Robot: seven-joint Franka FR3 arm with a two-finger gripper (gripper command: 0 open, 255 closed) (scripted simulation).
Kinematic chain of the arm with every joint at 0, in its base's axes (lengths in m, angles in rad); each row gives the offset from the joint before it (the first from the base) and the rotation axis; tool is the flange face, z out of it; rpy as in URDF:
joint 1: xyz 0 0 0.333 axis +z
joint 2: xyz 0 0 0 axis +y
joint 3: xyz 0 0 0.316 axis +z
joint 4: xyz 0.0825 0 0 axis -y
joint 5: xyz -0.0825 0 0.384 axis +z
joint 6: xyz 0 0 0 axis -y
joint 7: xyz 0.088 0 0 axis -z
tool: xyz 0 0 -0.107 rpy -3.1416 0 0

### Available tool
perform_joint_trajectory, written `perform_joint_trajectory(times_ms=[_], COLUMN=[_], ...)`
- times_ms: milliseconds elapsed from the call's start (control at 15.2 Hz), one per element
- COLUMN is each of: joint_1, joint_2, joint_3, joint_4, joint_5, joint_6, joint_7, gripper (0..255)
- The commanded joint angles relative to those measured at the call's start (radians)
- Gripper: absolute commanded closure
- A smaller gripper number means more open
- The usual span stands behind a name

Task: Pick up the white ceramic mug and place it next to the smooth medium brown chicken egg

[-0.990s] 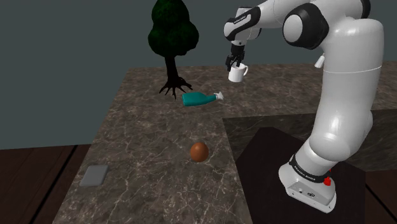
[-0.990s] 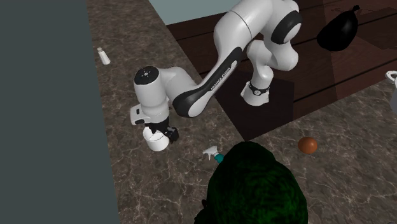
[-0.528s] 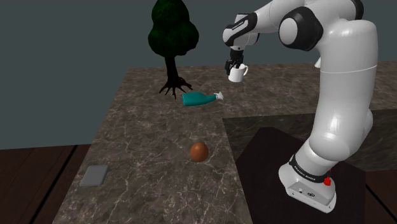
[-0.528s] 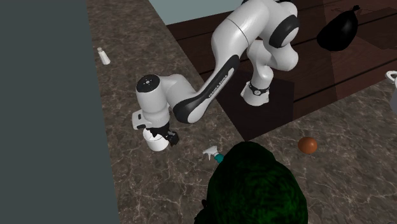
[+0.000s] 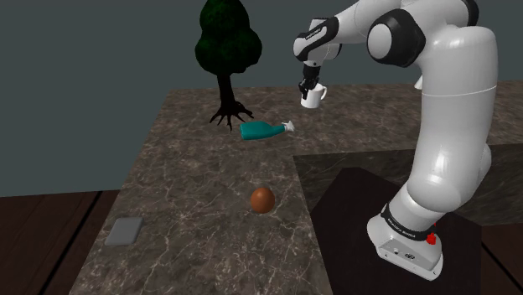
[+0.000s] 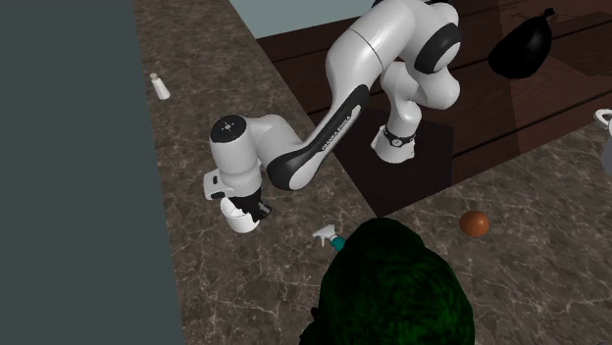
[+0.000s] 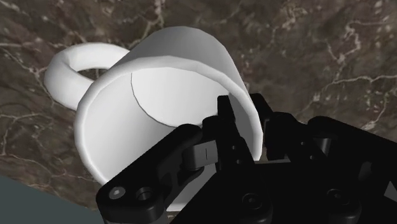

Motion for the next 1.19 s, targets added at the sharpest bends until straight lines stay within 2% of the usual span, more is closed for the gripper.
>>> perform_joint_trajectory(times_ms=[0, 396, 1122], joint_1=[0.0, 0.0, 0.008], joint_2=[0.0, 0.0, -0.058], joint_3=[0.0, 0.0, -0.015], joint_4=[0.0, 0.0, 0.068], joint_5=[0.0, 0.0, -0.031], joint_6=[0.0, 0.0, -0.122], joint_7=[0.0, 0.0, 0.02], gripper=[255, 255, 255])
